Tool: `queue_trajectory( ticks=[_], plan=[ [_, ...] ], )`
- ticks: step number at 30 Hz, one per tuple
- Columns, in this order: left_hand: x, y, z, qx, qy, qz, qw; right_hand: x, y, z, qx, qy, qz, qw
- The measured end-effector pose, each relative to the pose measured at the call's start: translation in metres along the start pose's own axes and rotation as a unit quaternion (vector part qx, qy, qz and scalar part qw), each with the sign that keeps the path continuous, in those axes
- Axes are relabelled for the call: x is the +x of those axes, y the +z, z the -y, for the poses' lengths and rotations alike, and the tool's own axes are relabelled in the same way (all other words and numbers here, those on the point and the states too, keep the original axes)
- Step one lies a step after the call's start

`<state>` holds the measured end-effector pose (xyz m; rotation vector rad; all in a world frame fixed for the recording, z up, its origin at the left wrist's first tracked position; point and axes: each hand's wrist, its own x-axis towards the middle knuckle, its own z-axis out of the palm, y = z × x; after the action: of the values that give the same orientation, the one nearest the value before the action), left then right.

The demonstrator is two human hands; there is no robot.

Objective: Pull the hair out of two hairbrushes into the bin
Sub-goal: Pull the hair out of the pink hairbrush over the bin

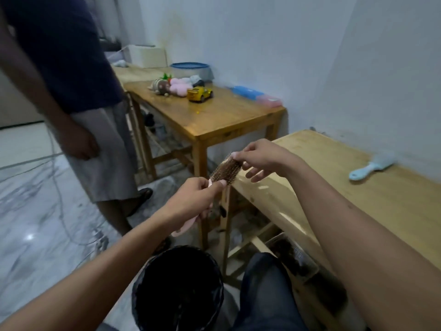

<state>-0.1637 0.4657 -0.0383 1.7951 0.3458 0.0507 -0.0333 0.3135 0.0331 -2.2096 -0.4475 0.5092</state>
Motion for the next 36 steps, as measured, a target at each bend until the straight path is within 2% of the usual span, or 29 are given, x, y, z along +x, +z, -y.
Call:
queue_trajectory(
  ticks=[6,15,21,26,30,36],
  plan=[
    [-0.024,-0.031,0.039,0.0,-0.041,-0.052,0.998,0.019,0.053,0.004,0.026,-0.017,0.079,0.996],
    [-0.076,-0.054,0.125,0.122,-0.11,-0.12,0.979,0.013,0.155,-0.04,0.127,0.015,0.18,0.975],
    [-0.098,-0.056,0.164,0.264,-0.125,-0.141,0.946,0.008,0.219,-0.076,0.087,0.02,0.13,0.988],
    [-0.099,-0.058,0.193,0.316,-0.14,-0.143,0.927,0.014,0.253,-0.092,0.032,0.024,0.078,0.996],
    [-0.096,-0.061,0.213,0.336,-0.158,-0.129,0.92,0.018,0.264,-0.101,-0.028,0.007,0.093,0.995],
    [-0.099,-0.066,0.225,0.366,-0.166,-0.142,0.904,0.029,0.259,-0.118,-0.042,0.051,0.109,0.992]
  ],
)
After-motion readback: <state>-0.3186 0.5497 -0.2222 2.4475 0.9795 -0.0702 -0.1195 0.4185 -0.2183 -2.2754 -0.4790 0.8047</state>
